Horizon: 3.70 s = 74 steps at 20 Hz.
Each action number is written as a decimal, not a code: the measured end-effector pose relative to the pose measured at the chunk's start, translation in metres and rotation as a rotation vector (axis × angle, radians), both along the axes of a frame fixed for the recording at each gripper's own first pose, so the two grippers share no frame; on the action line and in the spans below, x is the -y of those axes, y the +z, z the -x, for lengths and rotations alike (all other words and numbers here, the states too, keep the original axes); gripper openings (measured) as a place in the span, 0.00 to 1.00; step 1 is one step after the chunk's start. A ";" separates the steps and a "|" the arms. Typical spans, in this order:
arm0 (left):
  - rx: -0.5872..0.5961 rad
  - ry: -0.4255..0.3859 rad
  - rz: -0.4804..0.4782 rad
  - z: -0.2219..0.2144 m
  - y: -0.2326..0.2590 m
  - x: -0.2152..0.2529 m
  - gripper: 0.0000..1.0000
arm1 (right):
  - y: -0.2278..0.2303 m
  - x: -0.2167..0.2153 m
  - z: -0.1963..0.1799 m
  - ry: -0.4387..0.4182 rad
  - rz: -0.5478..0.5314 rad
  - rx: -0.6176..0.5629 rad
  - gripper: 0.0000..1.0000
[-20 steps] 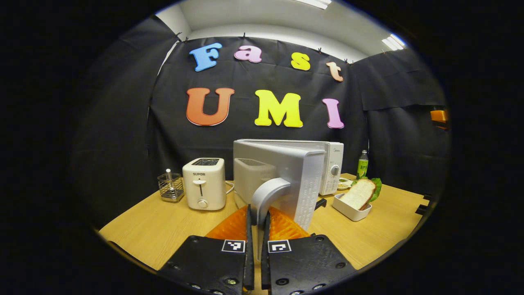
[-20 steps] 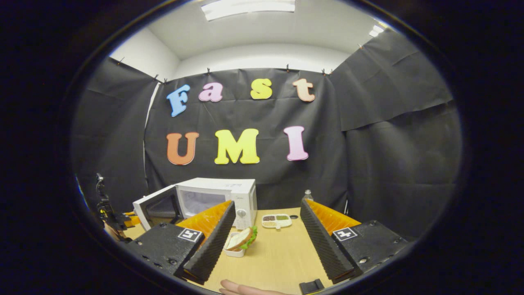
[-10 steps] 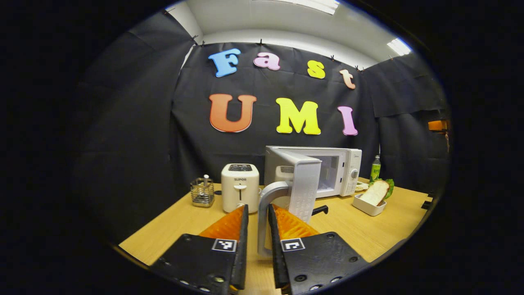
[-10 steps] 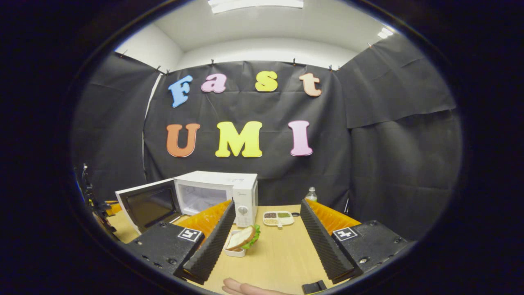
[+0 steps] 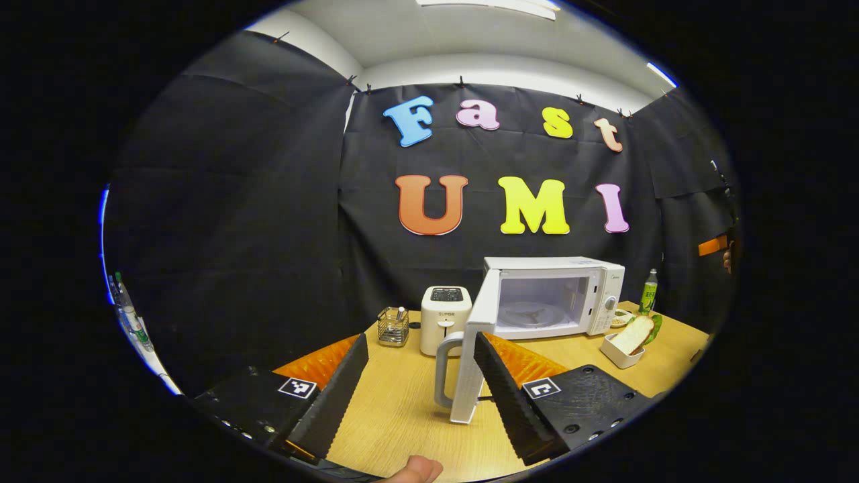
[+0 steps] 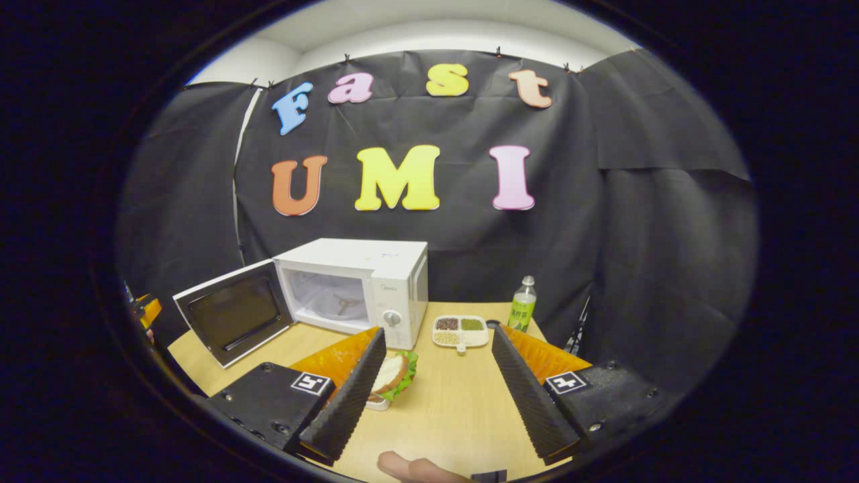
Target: Open the microwave oven with the left hand, put the food in, and close the microwave oven.
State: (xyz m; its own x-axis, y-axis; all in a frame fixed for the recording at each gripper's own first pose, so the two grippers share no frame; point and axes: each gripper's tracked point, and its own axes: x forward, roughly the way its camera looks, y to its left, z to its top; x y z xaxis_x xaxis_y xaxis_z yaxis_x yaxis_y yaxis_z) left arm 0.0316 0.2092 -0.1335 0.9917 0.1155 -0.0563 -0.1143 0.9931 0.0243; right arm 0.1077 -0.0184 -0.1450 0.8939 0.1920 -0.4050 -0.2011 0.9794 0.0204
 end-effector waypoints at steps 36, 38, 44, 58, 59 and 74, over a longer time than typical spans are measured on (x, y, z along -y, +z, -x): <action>0.047 -0.060 -0.026 0.089 0.066 0.116 1.00 | -0.121 -0.116 -0.022 0.397 -0.148 -0.534 0.35; 0.062 -0.053 -0.014 0.101 0.067 0.108 0.96 | -0.103 -0.138 0.002 0.464 -0.076 -0.481 0.35; 0.059 -0.064 0.001 0.117 0.052 0.094 0.95 | -0.080 -0.217 0.021 0.551 -0.010 -0.354 0.35; -0.019 -0.002 -0.025 0.106 0.020 0.057 0.95 | -0.134 -0.309 -0.103 0.242 0.013 -0.019 0.27; -0.015 -0.006 -0.026 0.102 0.020 0.057 0.95 | -0.137 -0.311 -0.115 0.198 -0.019 0.006 0.35; 0.016 0.057 -0.012 0.052 0.021 0.022 0.95 | -0.194 -0.348 -0.284 -0.335 -0.813 -0.075 0.27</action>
State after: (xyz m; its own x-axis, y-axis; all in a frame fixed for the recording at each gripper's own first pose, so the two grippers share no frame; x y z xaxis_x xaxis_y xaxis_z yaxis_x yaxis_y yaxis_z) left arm -0.0204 0.1870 -0.1121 0.9843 0.1720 -0.0388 -0.1708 0.9847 0.0336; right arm 0.3921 0.3296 -0.3392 0.9314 0.1792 -0.3168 0.1235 0.6632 0.7382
